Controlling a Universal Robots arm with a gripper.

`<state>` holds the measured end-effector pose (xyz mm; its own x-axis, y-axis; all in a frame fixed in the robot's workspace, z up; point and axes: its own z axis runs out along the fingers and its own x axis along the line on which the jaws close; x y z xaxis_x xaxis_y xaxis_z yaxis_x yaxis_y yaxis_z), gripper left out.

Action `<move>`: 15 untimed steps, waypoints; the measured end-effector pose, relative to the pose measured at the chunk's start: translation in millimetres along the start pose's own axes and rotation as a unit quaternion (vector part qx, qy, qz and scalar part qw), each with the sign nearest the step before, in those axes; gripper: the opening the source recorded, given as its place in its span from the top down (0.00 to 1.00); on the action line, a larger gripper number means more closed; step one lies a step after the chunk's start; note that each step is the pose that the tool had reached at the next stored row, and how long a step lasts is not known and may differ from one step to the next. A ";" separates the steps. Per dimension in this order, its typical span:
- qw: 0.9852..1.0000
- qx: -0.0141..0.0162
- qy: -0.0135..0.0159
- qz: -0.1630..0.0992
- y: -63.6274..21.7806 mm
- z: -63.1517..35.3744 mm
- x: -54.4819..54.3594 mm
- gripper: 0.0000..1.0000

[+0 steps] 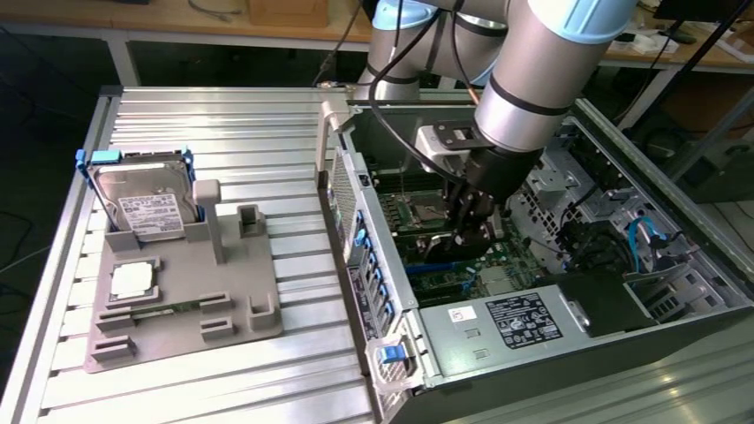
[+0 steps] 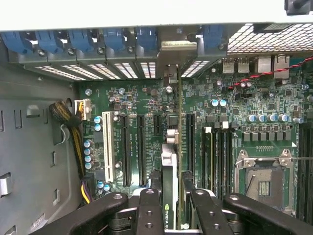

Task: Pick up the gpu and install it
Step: 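Insert the gpu into the slot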

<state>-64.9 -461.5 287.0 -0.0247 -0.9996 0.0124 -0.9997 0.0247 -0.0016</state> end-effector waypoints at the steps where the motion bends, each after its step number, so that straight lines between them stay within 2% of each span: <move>1: 1.000 0.000 0.000 0.000 0.0 0.0 0.0 0.73; 10: 1.000 0.000 0.000 -0.020 0.1 1.0 -0.8 0.73; 15: 1.000 0.000 0.000 -0.020 0.0 1.8 -1.0 0.73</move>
<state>-65.0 -460.6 285.1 0.0146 -0.9998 0.0121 -0.9999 -0.0146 -0.0018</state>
